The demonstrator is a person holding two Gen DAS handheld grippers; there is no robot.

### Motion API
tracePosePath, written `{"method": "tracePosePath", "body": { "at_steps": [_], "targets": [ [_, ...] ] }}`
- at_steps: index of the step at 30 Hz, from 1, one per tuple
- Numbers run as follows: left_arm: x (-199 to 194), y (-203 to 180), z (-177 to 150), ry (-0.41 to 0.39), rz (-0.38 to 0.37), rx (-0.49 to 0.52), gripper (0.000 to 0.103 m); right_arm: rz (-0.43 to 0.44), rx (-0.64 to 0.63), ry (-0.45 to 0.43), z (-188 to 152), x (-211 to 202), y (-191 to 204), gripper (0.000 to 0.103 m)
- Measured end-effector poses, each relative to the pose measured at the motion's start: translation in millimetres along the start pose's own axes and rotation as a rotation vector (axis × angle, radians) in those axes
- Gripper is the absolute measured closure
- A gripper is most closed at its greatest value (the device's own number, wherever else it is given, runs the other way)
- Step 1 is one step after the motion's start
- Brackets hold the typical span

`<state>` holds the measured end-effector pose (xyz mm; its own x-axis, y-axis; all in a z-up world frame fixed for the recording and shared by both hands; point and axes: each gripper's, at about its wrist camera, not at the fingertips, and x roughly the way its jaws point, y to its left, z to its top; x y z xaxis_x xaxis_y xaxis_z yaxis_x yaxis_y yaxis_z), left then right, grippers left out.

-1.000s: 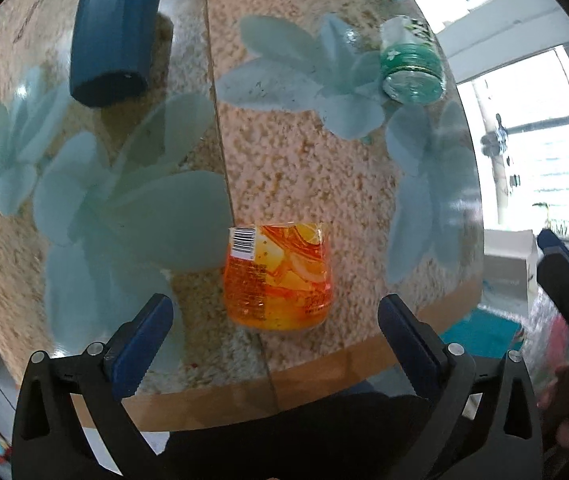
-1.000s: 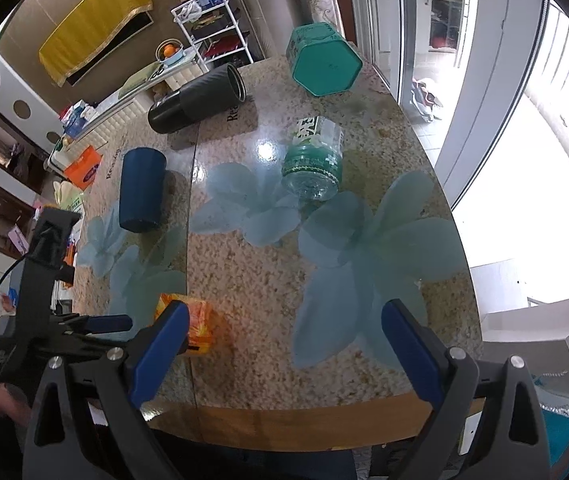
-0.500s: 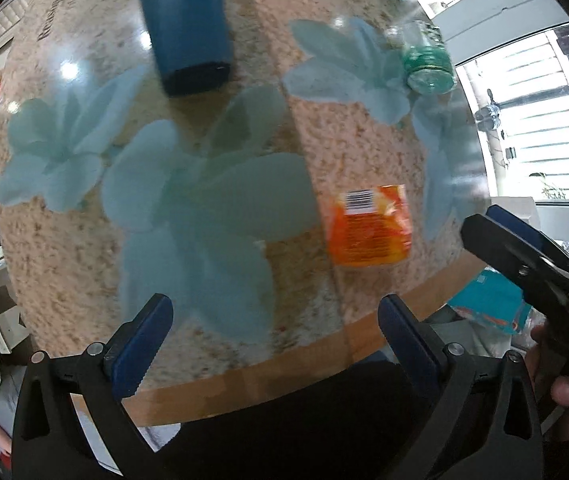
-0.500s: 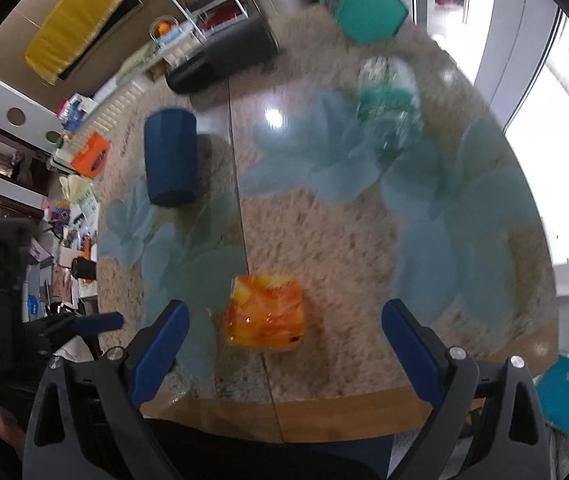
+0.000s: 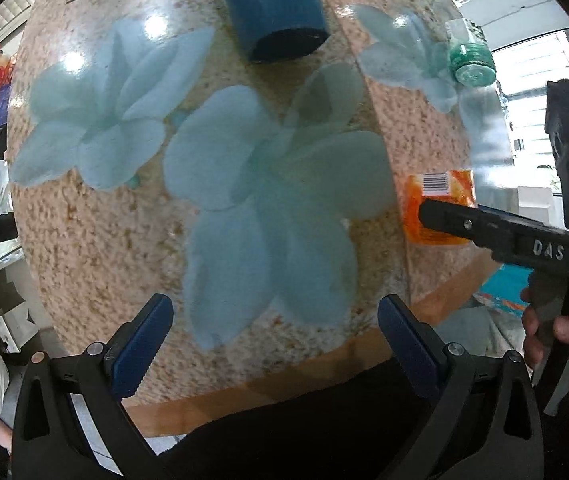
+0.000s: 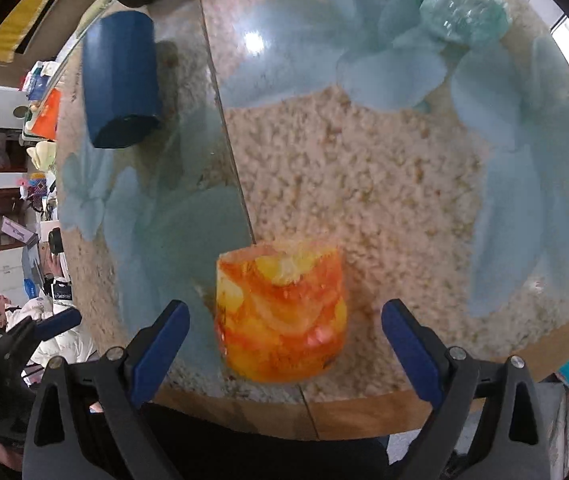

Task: Flip cup upright
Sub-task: 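Close the right tool's fingers around the orange cup and lift it, then set the orange cup down on its base with the right tool and release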

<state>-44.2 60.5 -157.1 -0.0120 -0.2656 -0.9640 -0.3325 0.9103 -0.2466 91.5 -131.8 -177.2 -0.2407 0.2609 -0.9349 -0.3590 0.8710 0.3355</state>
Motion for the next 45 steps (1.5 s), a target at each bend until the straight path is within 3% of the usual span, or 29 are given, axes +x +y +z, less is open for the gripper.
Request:
{"method": "tracePosePath", "body": {
  "at_steps": [7,9,12,22,28,34,39,42,45],
  "targets": [
    [-1.1,13.0,-3.8,0.014,-0.032,0.007,0.0,-0.046,0.007,0.033,4.4,13.5,7.7,0.008],
    [0.4,14.0,-4.0,0.021,-0.039,0.006,0.0,-0.053,0.006,0.035,4.3,16.3,10.4,0.025],
    [2.8,12.3,-5.7,0.029,-0.038,0.008,0.0,-0.069,-0.002,0.058,1.7,22.8,10.2,0.037],
    [1.7,10.3,-3.0,0.016,-0.026,0.005,0.0,0.034,0.019,-0.034,-13.8,18.6,7.9,0.038],
    [-17.4,9.9,5.2,-0.114,-0.084,-0.007,0.0,0.044,-0.006,-0.174,-7.8,1.2,-0.1,0.038],
    [-12.7,10.0,15.9,-0.128,-0.05,0.019,0.0,-0.009,-0.184,-0.505,-4.2,-20.7,5.7,0.038],
    [-2.3,6.4,28.8,-0.154,0.007,0.048,0.0,-0.037,-0.28,-0.678,-6.8,-12.2,3.4,0.038],
    [4.6,4.7,39.7,-0.2,0.051,0.045,0.0,-0.05,-0.322,-0.75,-1.4,-2.0,11.0,0.038],
    [10.7,1.4,45.9,-0.211,0.04,0.038,0.0,-0.064,-0.336,-0.762,4.1,11.1,7.0,0.038]
  ]
}}
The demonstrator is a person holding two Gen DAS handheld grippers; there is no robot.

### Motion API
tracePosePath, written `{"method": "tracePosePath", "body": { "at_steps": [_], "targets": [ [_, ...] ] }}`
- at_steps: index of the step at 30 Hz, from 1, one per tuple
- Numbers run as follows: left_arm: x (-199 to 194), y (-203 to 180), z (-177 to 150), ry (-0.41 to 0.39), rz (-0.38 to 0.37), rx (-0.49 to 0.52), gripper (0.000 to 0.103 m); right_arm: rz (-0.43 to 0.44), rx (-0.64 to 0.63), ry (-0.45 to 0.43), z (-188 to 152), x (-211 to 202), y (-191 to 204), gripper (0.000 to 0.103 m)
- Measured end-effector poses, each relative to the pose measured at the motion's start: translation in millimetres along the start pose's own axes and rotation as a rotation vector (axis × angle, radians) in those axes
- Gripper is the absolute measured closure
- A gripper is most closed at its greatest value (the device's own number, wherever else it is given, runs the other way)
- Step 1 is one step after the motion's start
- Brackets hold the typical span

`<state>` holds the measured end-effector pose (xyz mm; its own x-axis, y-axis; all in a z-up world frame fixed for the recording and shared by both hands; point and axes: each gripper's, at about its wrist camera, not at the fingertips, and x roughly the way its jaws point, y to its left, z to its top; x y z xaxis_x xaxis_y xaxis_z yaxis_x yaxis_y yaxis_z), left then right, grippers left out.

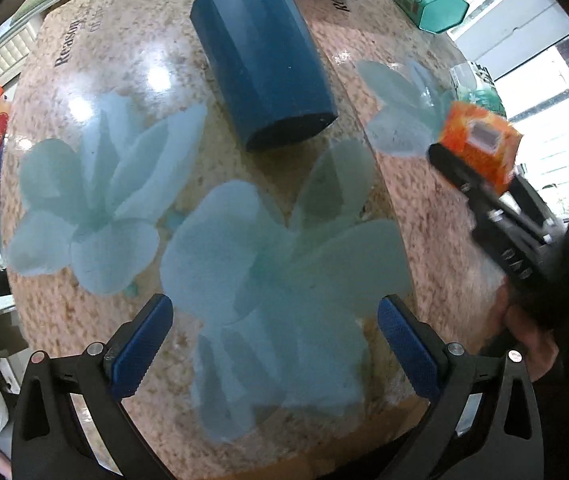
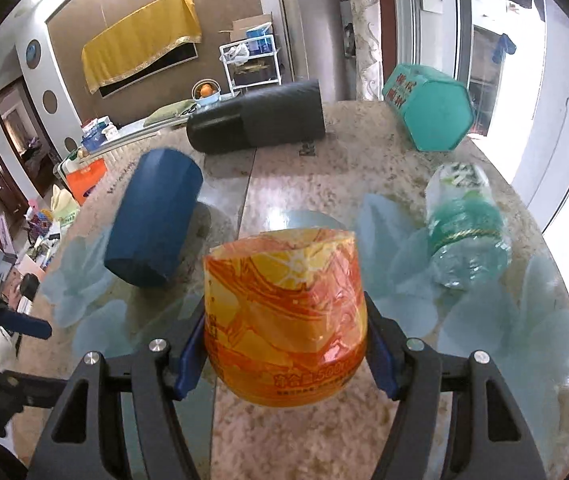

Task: Flip cup upright
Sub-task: 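Set the orange cup down on its base with the right tool and release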

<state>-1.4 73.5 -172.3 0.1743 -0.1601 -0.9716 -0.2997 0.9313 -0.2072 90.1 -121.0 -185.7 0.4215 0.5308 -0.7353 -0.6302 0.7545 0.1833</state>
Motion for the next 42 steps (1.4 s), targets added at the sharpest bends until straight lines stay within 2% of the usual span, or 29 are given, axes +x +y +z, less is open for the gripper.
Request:
{"method": "tracePosePath", "body": {
  "at_steps": [7,12,13,15,17,20,27,36,42],
  "targets": [
    [18.9,-12.9,-2.6,0.044,-0.022,0.016,0.0,-0.008,0.05,0.027,-20.0,9.3,-7.7,0.037],
    [25.1,-17.3,0.4,0.046,-0.03,0.009,0.0,-0.031,0.033,0.009,-25.6,3.4,-6.7,0.037],
    [25.2,-17.8,0.4,0.043,-0.032,0.009,0.0,-0.033,0.033,0.008,-24.5,2.6,-6.5,0.034],
    [22.2,-17.9,-2.6,0.035,-0.036,0.014,0.0,-0.037,0.033,0.016,-22.1,2.8,-7.2,0.012],
    [20.1,-19.0,-3.3,0.029,-0.039,0.022,0.0,-0.026,0.043,0.024,-24.3,5.6,-8.6,0.003],
    [16.9,-20.2,-2.5,0.022,-0.054,0.032,0.0,-0.014,0.054,0.027,-24.4,5.0,-10.3,0.003],
    [5.0,-28.5,3.3,-0.011,-0.028,0.054,0.0,0.033,0.103,0.026,-14.1,-15.2,-12.3,0.003],
    [-25.5,-47.2,18.6,-0.123,-0.041,0.098,0.0,-0.015,0.146,-0.022,13.5,-78.2,-17.8,0.0],
    [-41.4,-62.7,38.2,-0.18,-0.049,0.109,0.0,-0.035,0.162,0.027,30.9,-110.9,-17.4,0.0]
  ]
}}
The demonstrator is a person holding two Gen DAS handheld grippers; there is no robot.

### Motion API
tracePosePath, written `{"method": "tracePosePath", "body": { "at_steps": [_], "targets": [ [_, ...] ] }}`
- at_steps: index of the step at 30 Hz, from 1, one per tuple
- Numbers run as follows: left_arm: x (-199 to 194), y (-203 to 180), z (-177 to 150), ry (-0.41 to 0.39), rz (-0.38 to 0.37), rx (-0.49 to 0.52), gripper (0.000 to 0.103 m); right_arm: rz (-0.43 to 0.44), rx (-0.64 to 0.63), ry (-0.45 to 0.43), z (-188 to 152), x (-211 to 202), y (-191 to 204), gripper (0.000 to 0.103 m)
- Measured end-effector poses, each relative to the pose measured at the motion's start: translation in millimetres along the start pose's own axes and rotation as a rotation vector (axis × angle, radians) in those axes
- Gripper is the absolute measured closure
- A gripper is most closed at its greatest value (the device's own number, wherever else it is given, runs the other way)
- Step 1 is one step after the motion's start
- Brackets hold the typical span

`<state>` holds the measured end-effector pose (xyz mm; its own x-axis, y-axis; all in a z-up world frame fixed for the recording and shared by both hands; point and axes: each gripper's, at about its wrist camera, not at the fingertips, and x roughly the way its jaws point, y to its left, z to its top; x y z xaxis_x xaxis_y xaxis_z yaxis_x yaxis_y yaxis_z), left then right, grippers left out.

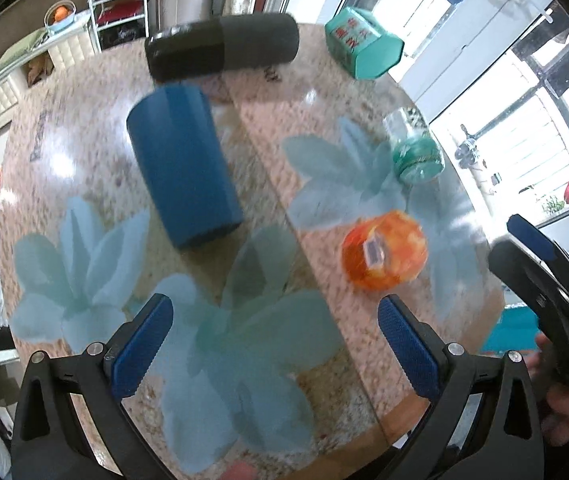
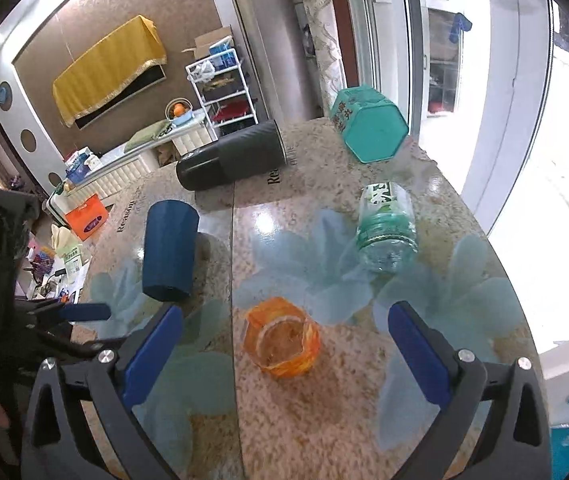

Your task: Flip cup upright

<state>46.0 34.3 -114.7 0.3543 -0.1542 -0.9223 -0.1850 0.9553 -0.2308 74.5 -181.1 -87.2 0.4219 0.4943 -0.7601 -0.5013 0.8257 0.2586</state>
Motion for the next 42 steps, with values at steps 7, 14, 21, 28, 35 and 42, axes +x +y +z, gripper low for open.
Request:
{"method": "tracePosePath", "body": {
  "at_steps": [7,14,21,28,35,42],
  "targets": [
    [-23.0,-20.7,10.6,-0.046,-0.053,0.05,0.0,-0.074,0.023,0.068,12.1,-22.4,10.0,0.0],
    [-53.0,-51.4,10.3,-0.092,-0.065,0.124,0.0,-0.142,0.038,0.121,19.0,-39.1,8.5,0.0],
    [-57.0,-61.9,13.0,-0.088,-0.033,0.09,0.0,-0.166,0.034,0.176,19.4,-37.0,-9.5,0.0],
    [-47.1,-76.8,6.2,-0.089,0.004,0.076,0.0,-0.123,0.032,0.186,17.8,-32.5,-28.8,0.0],
    [-47.1,-88.7,-1.0,-0.092,0.008,0.054,0.0,-0.119,0.022,0.2,14.8,-36.9,-42.4,0.0],
    [-48.6,-97.7,-3.0,-0.095,0.034,0.059,0.0,-0.1,0.026,0.211,12.7,-38.8,-51.0,0.0]
  ]
}}
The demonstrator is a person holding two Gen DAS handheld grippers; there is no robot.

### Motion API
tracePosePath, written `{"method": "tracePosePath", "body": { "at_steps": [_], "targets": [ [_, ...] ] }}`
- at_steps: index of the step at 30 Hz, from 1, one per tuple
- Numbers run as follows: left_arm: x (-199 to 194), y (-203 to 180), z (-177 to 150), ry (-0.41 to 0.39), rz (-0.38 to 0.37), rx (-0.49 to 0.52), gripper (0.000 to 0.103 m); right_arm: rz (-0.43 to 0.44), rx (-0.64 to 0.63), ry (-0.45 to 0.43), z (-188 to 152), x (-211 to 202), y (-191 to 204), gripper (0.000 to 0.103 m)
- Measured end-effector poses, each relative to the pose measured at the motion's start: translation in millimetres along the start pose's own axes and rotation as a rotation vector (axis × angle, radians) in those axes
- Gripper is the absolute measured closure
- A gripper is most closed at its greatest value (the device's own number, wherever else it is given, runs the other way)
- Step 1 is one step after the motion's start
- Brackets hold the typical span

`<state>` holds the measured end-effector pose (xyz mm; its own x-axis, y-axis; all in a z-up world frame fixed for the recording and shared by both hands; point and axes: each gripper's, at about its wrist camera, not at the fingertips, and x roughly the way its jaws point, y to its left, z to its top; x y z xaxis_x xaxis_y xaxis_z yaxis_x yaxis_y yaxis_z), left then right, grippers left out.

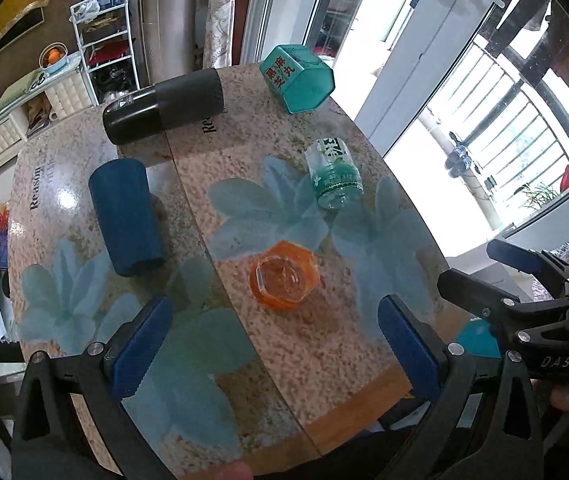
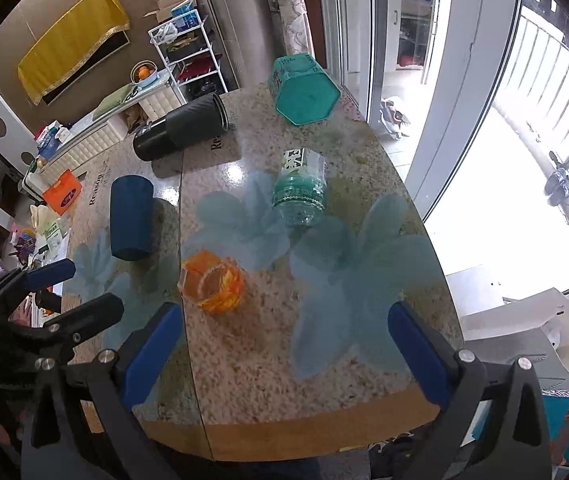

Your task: Flip cup upright

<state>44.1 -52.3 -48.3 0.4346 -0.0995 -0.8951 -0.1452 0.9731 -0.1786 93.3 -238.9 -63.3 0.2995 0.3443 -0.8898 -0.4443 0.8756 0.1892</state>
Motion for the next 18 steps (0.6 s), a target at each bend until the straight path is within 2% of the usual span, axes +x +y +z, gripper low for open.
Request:
{"method": "tracePosePath", "body": {
  "at_steps": [8,18],
  "targets": [
    [-4.6,-2.9,2.6,-0.008,0.036,0.005,0.0,0.011,0.002,-0.005,0.9,-1.1,-1.2,0.0],
    [-6.0,-1.8,3.5,-0.006,0.045,-0.006,0.0,0.027,-0.008,-0.021,1.0,-4.5,-0.4,0.0]
  ]
}}
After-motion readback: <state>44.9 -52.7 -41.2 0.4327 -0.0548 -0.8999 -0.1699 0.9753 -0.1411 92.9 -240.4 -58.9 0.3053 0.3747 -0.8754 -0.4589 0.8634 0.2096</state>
